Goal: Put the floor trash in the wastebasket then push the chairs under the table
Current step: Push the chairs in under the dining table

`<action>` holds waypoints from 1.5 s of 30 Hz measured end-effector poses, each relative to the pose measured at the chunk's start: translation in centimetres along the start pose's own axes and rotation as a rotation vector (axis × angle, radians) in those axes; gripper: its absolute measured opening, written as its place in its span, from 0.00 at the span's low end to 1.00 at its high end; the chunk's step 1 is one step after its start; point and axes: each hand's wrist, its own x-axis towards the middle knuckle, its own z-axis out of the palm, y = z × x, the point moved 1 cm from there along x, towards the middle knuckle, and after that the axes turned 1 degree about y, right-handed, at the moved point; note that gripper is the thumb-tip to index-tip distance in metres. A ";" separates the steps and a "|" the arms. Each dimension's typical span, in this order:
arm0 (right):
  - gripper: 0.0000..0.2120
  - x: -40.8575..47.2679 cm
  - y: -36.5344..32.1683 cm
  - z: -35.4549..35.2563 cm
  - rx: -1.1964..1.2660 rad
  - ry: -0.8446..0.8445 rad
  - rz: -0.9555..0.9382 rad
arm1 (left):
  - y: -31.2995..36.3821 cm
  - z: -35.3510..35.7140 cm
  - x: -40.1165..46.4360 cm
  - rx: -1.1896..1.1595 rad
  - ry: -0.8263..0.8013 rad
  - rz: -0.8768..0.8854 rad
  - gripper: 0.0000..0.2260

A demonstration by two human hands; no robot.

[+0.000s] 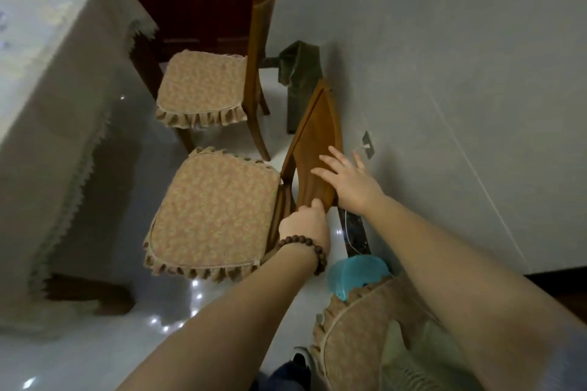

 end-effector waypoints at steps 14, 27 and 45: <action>0.18 1.0 -8.9 0.6 0.108 0.144 -0.056 | -10.9 -1.7 -2.0 0.173 -0.098 0.129 0.20; 0.08 6.8 -28.7 -0.8 0.252 0.304 -0.197 | -33.5 -7.1 -6.0 0.203 -0.129 0.077 0.27; 0.38 12.6 -21.8 -3.0 0.005 0.068 -0.383 | -36.7 -4.9 -5.5 0.297 0.118 -0.137 0.32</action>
